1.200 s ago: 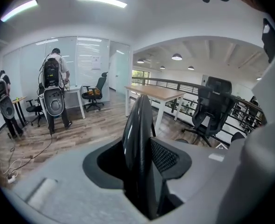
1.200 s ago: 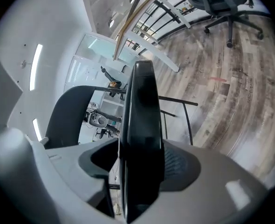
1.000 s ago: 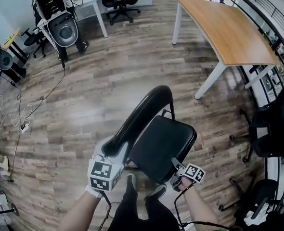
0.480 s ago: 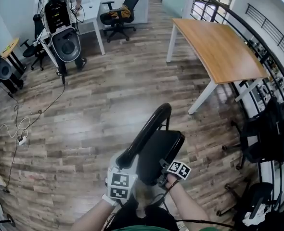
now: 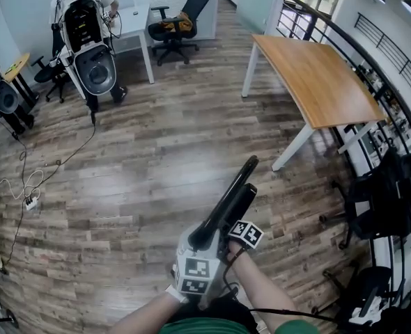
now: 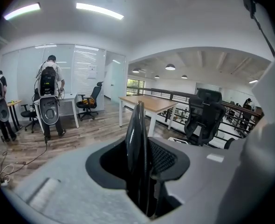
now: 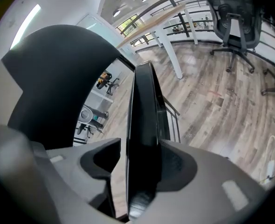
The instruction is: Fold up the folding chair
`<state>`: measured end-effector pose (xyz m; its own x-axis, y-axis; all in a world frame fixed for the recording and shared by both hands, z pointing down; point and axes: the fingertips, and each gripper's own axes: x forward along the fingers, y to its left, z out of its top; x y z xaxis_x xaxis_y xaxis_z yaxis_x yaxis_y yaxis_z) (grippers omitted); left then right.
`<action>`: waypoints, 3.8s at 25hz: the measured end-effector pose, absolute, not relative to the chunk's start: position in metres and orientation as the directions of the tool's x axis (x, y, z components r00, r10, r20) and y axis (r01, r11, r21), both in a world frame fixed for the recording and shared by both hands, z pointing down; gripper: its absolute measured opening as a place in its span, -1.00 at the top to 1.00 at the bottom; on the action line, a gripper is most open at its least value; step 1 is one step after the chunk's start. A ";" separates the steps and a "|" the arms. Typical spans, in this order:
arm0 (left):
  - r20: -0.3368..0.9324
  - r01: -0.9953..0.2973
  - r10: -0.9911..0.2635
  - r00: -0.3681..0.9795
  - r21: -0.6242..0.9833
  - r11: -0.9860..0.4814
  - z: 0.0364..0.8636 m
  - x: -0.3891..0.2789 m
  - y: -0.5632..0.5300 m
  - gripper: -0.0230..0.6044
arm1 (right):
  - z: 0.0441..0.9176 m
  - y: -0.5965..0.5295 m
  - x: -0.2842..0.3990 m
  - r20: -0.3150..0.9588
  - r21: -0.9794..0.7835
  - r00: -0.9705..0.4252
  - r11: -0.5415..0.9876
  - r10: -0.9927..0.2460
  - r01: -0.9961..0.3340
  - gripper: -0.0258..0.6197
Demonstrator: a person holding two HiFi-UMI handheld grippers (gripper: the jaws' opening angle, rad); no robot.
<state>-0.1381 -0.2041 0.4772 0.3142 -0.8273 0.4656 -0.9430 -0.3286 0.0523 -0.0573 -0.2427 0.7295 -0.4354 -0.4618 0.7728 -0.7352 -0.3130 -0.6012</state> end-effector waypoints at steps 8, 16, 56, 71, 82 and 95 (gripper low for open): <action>0.469 -0.928 -0.815 0.339 0.027 -0.371 0.476 -0.133 -0.196 0.47 | 0.716 -0.255 -0.089 0.715 -0.669 -0.491 -0.287 -0.497 -0.685 0.20; 0.459 -0.930 -0.833 0.309 -0.038 -0.366 0.475 -0.146 -0.199 0.46 | 0.709 -0.256 -0.102 0.595 -0.768 -0.601 -0.157 -0.533 -0.622 0.12; 0.419 -0.943 -0.862 0.287 -0.034 -0.330 0.470 -0.179 -0.216 0.45 | 0.438 -0.166 0.060 0.328 -0.639 -0.502 0.204 -0.800 -0.742 0.43; 0.413 -0.948 -0.871 0.268 -0.049 -0.315 0.467 -0.170 -0.209 0.45 | 0.304 -0.138 0.068 0.069 -0.039 -0.394 0.392 -0.917 -0.919 0.86; 0.405 -0.948 -0.875 0.265 -0.057 -0.313 0.469 -0.168 -0.210 0.45 | 0.282 -0.127 0.070 0.003 0.135 -0.402 0.399 -0.916 -0.907 0.91; 0.404 -0.947 -0.875 0.266 -0.057 -0.315 0.470 -0.170 -0.211 0.45 | 0.274 -0.124 0.070 -0.026 0.171 -0.400 0.390 -0.916 -0.905 0.91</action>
